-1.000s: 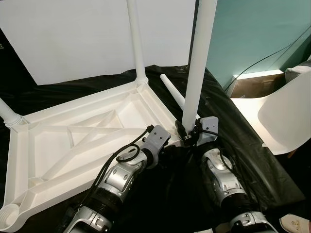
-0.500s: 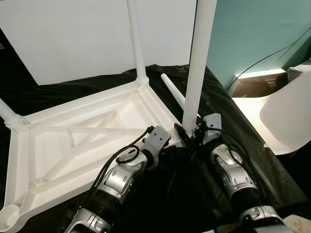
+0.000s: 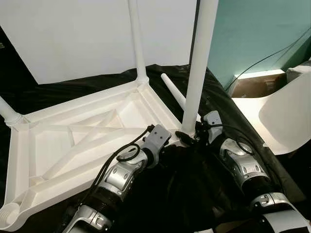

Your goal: Building children table

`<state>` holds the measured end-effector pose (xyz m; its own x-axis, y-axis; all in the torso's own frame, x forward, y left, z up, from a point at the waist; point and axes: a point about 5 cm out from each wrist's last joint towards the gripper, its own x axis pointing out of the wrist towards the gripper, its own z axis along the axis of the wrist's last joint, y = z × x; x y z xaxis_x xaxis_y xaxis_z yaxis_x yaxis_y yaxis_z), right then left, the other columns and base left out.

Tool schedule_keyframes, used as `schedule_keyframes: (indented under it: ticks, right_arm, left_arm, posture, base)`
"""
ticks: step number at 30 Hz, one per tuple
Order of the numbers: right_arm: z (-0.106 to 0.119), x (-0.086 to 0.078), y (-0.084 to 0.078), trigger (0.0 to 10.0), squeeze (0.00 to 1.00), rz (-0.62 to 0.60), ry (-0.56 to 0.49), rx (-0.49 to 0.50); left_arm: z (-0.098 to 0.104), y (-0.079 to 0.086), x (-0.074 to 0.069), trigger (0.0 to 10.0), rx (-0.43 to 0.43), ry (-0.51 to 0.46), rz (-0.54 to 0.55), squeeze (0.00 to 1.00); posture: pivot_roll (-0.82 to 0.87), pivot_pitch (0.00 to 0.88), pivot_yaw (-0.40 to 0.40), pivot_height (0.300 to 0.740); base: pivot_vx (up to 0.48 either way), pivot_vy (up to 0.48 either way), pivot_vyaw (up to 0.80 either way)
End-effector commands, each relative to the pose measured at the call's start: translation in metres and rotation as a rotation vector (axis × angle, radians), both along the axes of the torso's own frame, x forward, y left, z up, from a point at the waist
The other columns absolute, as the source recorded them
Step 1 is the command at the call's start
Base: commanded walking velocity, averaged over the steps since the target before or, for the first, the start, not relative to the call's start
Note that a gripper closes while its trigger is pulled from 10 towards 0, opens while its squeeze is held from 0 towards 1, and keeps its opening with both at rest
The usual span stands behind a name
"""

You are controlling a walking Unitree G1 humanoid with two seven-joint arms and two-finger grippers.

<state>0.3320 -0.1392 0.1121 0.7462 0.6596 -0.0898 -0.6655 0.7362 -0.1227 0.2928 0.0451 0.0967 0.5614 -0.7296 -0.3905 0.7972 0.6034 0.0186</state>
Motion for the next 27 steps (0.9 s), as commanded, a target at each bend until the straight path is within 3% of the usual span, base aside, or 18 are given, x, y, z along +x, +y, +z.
schedule_keyframes:
  ticks: [1,2,4,5,6,8,9,14,18,19,20,21,23,24,27]
  right_arm:
    - [-0.005,-0.006,0.011,0.0,0.0,0.001,0.014,0.046]
    - [-0.005,-0.006,0.011,0.0,0.0,0.001,0.014,0.046]
    - [-0.013,-0.01,0.022,0.0,0.0,-0.148,-0.01,0.085]
    - [-0.013,-0.01,0.022,0.0,0.0,-0.148,-0.01,0.085]
    - [-0.015,-0.011,0.027,0.0,0.0,-0.253,-0.042,0.102]
    - [-0.015,-0.011,0.027,0.0,0.0,-0.253,-0.042,0.102]
    - [-0.015,-0.012,0.031,0.0,0.0,-0.332,-0.064,0.121]
    - [-0.014,-0.015,0.038,0.0,0.0,-0.396,-0.099,0.156]
    - [-0.012,-0.018,0.039,0.0,0.0,-0.375,-0.123,0.145]
    - [-0.011,-0.018,0.039,3.1,0.0,-0.361,-0.131,0.135]
    - [-0.011,-0.018,0.039,3.1,0.0,-0.361,-0.131,0.135]
    - [-0.008,-0.019,0.04,10.0,0.0,-0.32,-0.165,0.103]
    - [-0.005,-0.018,0.039,10.0,0.0,-0.302,-0.18,0.091]
    - [-0.001,-0.016,0.036,10.0,1.0,-0.284,-0.197,0.09]
    - [0.007,-0.011,0.028,10.0,1.0,-0.264,-0.223,0.096]
  left_arm:
    - [-0.037,0.002,-0.021,10.0,0.04,0.192,-0.087,0.0]
    - [-0.037,0.002,-0.021,10.0,0.04,0.192,-0.087,0.0]
    - [-0.039,0.003,-0.022,10.0,0.042,0.197,-0.087,0.0]
    - [-0.039,0.003,-0.022,10.0,0.042,0.197,-0.087,0.0]
    - [-0.039,0.003,-0.023,10.0,0.042,0.2,-0.092,0.0]
    - [-0.039,0.003,-0.023,10.0,0.042,0.2,-0.092,0.0]
    - [-0.039,0.002,-0.024,10.0,0.044,0.201,-0.098,0.0]
    - [-0.04,0.002,-0.025,10.0,0.048,0.202,-0.105,0.0]
    - [-0.04,0.003,-0.025,10.0,0.05,0.203,-0.105,0.0]
    - [-0.04,0.003,-0.025,10.0,0.051,0.203,-0.105,0.0]
    - [-0.04,0.003,-0.025,10.0,0.051,0.203,-0.105,0.0]
    - [-0.041,0.003,-0.025,10.0,0.052,0.203,-0.106,0.0]
    - [-0.041,0.002,-0.025,10.0,0.051,0.203,-0.106,0.0]
    - [-0.041,0.001,-0.025,10.0,0.051,0.203,-0.108,0.0]
    - [-0.04,0.0,-0.025,10.0,0.05,0.202,-0.114,0.0]
  posture:
    - [0.02,0.0,-0.004,0.74]
    - [0.02,0.0,-0.004,0.74]
    - [0.01,0.0,0.002,0.74]
    - [0.01,0.0,0.002,0.74]
    - [0.01,0.0,0.012,0.74]
    - [0.01,0.0,0.012,0.74]
    - [0.02,0.0,0.018,0.74]
    - [0.02,0.0,0.022,0.74]
    - [0.02,0.0,0.023,0.74]
    - [0.02,0.0,0.023,0.74]
    - [0.02,0.0,0.023,0.74]
    - [0.01,0.0,0.023,0.74]
    - [0.01,0.0,0.023,0.74]
    - [0.0,0.0,0.025,0.74]
    - [0.0,0.0,0.027,0.74]
  base:
    - [0.0,0.0,0.0]
    - [0.0,0.0,0.0]
    - [0.0,0.0,0.0]
    - [0.0,0.0,0.0]
    - [0.0,0.0,0.0]
    - [0.0,0.0,0.0]
    - [0.0,0.0,0.0]
    - [0.0,0.0,0.0]
    - [0.0,0.0,0.0]
    - [0.0,0.0,0.0]
    - [0.0,0.0,0.0]
    - [0.0,0.0,0.0]
    - [0.0,0.0,0.0]
    - [0.0,0.0,0.0]
    - [0.0,0.0,0.0]
